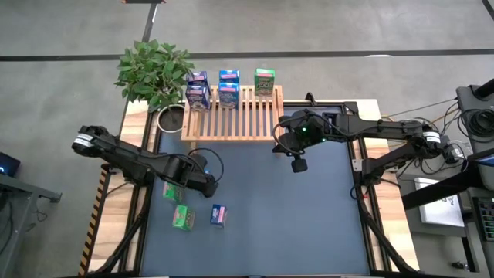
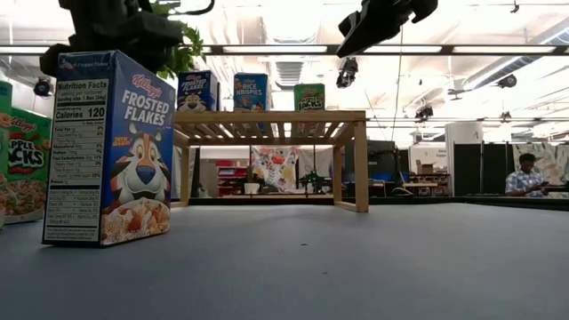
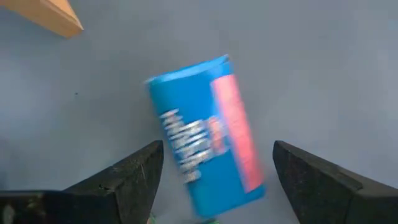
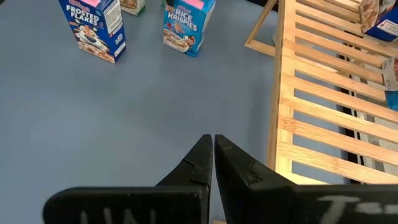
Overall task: Stack cereal on shelf
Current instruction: Put the light blue cereal box on the shelf aligned with the light blue cereal boxes
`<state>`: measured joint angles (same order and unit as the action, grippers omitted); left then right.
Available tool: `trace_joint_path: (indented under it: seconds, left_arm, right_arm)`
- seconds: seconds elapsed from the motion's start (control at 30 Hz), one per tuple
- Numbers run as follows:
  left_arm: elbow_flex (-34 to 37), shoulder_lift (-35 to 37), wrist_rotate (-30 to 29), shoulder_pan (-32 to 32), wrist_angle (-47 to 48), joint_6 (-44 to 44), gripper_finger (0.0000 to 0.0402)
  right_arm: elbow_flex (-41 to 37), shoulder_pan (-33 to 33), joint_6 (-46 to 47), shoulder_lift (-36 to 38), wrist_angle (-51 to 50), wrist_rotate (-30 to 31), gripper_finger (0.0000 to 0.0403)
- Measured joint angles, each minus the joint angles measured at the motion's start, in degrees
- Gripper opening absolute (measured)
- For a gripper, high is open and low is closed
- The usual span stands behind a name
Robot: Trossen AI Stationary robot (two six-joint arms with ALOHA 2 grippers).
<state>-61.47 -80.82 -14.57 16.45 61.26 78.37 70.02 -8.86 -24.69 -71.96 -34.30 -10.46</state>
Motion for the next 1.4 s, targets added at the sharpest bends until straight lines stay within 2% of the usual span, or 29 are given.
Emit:
trace_joint_path:
  seconds: [0.2,0.63,0.97,1.17,1.4]
  left_arm:
    - [-0.29,-1.51,-0.48,0.02,0.21,-0.31,0.0266]
    - [-0.50,-1.85,-0.44,0.02,0.17,-0.94,0.0198]
    - [-1.43,-1.85,0.04,0.02,0.38,-3.77,0.0176]
    - [-10.29,-1.85,0.17,0.01,4.51,-12.31,0.0166]
    - [-25.96,-1.81,-3.32,-1.12,6.62,-34.84,0.0162]
  right_arm:
    - [0.00,0.00,0.00,0.00,0.22,0.00,0.0009]
    - [0.00,0.00,-0.38,0.00,0.26,-0.02,0.0009]
    - [0.00,0.00,-0.37,0.00,0.26,-0.02,0.0009]
    - [0.00,0.00,-0.37,0.00,0.26,-0.02,0.0009]
    - [0.00,0.00,-0.15,0.00,0.26,-0.02,0.0009]
